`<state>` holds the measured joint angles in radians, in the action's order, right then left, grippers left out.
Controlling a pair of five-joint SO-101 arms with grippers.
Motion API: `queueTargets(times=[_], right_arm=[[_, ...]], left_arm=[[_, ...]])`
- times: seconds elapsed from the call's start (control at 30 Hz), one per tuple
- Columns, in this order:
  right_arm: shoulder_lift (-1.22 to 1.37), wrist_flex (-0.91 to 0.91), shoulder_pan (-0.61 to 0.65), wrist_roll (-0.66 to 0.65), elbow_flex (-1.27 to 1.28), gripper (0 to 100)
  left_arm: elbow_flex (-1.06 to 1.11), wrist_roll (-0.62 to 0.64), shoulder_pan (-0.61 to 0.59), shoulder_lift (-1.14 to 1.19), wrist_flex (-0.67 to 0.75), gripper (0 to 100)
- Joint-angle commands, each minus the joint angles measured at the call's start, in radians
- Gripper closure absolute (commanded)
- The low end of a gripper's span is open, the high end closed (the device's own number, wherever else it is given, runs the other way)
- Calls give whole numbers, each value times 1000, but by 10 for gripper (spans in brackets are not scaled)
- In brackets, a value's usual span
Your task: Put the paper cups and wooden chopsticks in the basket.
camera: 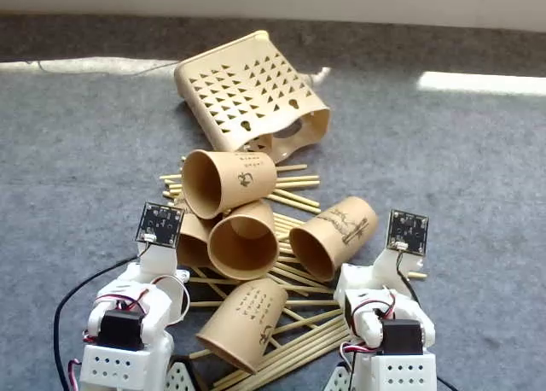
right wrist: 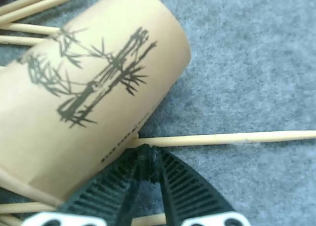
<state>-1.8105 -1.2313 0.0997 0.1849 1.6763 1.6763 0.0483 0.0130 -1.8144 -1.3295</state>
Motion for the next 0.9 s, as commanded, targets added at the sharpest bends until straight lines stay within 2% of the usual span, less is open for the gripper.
queueTargets(times=[0.0,0.87], right_arm=[[-5,-5,-10,6,143,975],[-5,-5,51,6,143,974]], left_arm=[[19,-11,10,-7,-5,986],[19,-11,10,-7,-5,986]])
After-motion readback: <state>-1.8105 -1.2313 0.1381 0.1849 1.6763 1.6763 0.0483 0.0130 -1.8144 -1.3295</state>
